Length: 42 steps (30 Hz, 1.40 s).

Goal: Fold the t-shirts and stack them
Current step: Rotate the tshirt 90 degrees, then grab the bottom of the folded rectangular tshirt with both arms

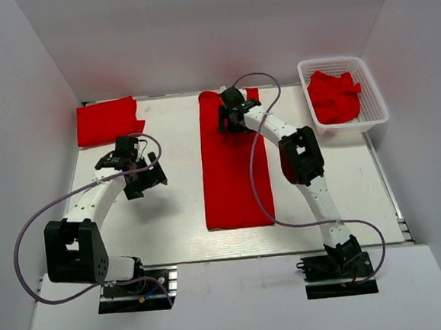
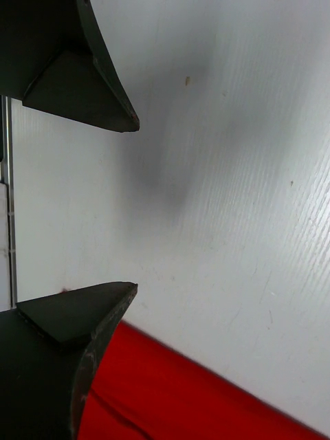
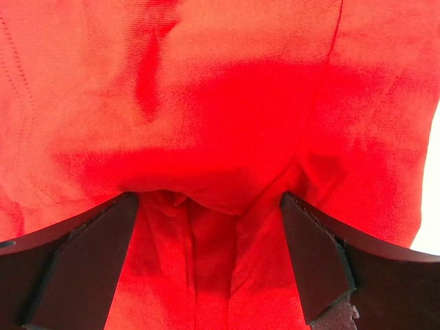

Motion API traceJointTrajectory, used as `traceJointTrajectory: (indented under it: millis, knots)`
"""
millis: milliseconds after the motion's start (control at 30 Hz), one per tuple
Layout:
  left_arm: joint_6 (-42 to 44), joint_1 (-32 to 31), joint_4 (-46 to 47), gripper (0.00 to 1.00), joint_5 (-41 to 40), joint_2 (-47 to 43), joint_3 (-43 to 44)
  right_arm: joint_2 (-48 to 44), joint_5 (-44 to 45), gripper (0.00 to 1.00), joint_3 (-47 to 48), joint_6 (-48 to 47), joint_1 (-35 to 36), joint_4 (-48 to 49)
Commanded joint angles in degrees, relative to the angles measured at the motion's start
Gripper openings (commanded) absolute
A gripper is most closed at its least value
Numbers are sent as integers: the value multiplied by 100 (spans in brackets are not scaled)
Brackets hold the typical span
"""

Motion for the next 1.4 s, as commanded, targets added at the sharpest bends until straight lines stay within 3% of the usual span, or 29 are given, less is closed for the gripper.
traceJointTrajectory:
  millis: [0, 233, 333, 500, 633, 700, 867, 1100, 1233, 1367]
  knots:
    - [326, 41, 7, 100, 393, 134, 301, 233, -432, 90, 114, -391, -217, 426]
    - [581, -38, -134, 100, 366, 196, 671, -934, -749, 90, -236, -1085, -165, 558]
    - [582, -90, -134, 100, 665, 196, 733, -1892, -750, 90, -1167, -1182, -156, 777]
    - [241, -353, 472, 100, 1184, -295, 57, -3711, -214, 90, -3741, -832, -112, 1120]
    - [-173, -959, 613, 100, 1061, -472, -417, -5360, -239, 90, -5673, -269, -68, 1129]
    - [-409, -1530, 989, 100, 1123, -472, -629, -5707, -266, 90, -6577, 2, -42, 1068]
    - [-815, -2822, 983, 100, 544, -16, -700, -6997, -995, 90, -7689, 425, 90, 725]
    - [-956, -3737, 947, 100, 34, 582, -437, -7607, -1260, 90, -8763, 1015, 327, 778]
    - [-1088, -3878, 614, 100, -607, 995, -112, -7598, -1312, 90, -8894, 1121, 371, 742]
    - [-1088, -3984, 613, 100, -609, 1277, 3, -7554, -1356, 90, -8974, 1156, 398, 742]
